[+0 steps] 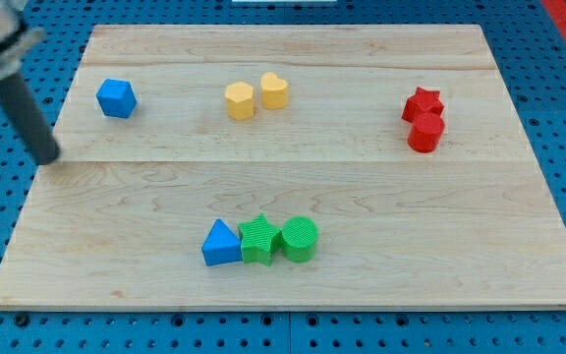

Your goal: Move the blue cube to the left of the blue triangle

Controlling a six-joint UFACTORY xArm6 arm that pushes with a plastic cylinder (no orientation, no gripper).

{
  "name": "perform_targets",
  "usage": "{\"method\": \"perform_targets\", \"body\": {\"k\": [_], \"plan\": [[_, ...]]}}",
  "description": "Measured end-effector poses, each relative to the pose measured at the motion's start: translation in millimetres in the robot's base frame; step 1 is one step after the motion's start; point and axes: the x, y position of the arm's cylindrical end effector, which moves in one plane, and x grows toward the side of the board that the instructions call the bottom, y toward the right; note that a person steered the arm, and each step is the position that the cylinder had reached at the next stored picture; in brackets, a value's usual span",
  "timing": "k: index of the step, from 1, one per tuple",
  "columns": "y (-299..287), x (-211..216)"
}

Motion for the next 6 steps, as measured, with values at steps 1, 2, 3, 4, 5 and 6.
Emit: {"method": "perform_targets", "body": {"k": [1,2,3,4,5,6], "plan": [[31.1,-53.8],[74.8,-125.2],[84.5,-171.2],[108.3,-139.9],[108.3,-102.3],[108.3,-67.0]]}}
